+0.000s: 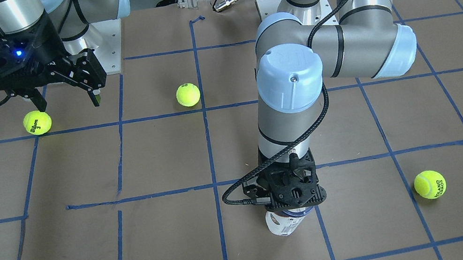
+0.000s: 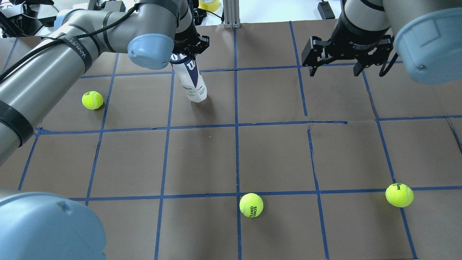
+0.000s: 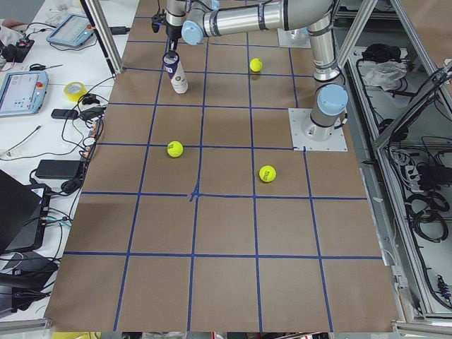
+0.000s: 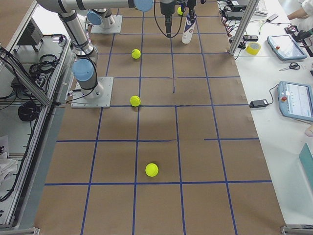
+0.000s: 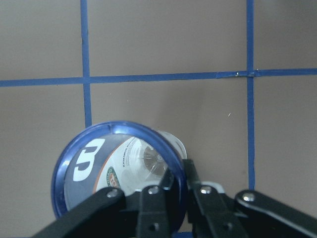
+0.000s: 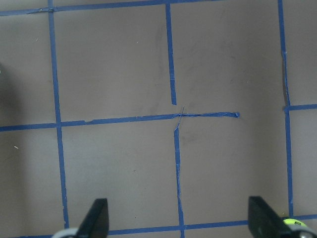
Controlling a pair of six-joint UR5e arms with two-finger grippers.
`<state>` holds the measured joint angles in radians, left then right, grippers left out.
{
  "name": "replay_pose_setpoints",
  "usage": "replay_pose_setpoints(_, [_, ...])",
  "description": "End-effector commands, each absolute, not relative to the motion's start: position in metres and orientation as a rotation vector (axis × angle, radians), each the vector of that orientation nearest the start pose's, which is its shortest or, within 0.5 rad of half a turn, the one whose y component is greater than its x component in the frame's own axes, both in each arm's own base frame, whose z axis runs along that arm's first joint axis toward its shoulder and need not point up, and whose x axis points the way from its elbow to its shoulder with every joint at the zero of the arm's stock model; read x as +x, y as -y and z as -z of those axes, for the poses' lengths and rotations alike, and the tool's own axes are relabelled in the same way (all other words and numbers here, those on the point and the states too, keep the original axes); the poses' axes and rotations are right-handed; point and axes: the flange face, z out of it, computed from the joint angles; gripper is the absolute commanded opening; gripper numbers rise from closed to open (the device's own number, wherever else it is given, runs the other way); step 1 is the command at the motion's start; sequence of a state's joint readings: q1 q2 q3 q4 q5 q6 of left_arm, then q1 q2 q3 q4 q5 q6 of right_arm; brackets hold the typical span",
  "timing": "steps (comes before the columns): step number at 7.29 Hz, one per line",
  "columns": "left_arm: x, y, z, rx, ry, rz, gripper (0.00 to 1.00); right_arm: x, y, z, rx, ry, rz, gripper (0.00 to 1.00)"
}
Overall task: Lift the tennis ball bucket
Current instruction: 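Set the can upright on the table and open the left gripper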
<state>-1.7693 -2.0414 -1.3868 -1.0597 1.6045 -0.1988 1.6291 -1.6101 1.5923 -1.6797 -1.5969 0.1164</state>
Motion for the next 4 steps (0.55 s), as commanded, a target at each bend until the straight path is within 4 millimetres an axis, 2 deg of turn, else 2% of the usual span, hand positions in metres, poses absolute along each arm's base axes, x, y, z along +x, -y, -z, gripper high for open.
replay_pose_setpoints(1, [-0.266,0.646,-0.362,-0.076,-3.153,0.345,1.0,0.159,0.478,-0.508,0.094,-3.147,0.203,1.0])
replay_pose_setpoints(2, [-0.267,0.644,-0.373,-0.073,-3.168,0.353,1.0,0.159,0.478,-0.508,0.094,-3.148,0.204,1.0])
replay_pose_setpoints(4, [-0.263,0.63,-0.417,-0.062,-3.181,0.329,1.0,0.159,0.478,-0.508,0.094,-3.148,0.204,1.0])
